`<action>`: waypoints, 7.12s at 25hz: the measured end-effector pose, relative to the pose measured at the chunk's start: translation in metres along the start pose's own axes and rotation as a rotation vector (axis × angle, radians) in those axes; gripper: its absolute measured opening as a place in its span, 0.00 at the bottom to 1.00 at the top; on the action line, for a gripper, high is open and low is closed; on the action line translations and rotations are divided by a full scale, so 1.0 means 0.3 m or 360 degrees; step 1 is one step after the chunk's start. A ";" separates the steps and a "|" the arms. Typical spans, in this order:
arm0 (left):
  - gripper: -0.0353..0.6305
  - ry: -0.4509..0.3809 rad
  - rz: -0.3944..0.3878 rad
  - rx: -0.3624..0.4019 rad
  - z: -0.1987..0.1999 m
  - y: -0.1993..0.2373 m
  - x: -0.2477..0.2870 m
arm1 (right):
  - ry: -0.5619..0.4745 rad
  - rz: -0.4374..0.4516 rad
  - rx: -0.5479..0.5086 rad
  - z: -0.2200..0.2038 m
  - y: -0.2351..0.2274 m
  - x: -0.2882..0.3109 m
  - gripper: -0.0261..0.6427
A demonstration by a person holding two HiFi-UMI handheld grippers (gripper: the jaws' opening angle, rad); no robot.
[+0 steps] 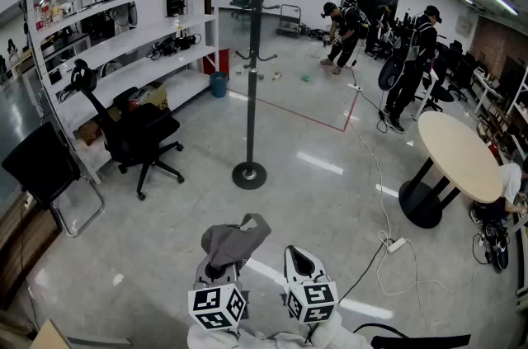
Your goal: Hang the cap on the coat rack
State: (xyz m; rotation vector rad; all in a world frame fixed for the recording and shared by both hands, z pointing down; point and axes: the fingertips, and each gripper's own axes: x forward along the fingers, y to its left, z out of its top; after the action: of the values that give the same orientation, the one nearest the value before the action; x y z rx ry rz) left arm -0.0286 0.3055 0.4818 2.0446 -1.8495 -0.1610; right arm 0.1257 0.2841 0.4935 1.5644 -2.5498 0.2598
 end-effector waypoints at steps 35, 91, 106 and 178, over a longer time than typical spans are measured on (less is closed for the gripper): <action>0.08 0.0046 -0.0042 0.0019 0.130 0.171 0.488 | -0.0008 -0.0020 0.0117 0.092 -0.109 0.534 0.05; 0.08 0.0096 -0.0038 0.0031 0.243 0.346 1.206 | 0.0033 -0.0116 0.0168 0.204 -0.418 1.240 0.05; 0.08 0.0086 -0.0022 0.0073 0.321 0.323 1.464 | 0.0010 -0.0024 0.0192 0.300 -0.517 1.478 0.05; 0.08 -0.0087 0.0203 0.0314 0.588 0.533 2.271 | 0.0166 -0.0189 0.0238 0.321 -0.884 1.917 0.05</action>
State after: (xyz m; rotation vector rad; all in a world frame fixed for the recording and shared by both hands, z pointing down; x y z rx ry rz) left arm -0.1489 -0.4060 0.4876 2.0583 -2.0967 -0.0002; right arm 0.1007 -0.3544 0.5386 1.6976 -2.3975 0.5147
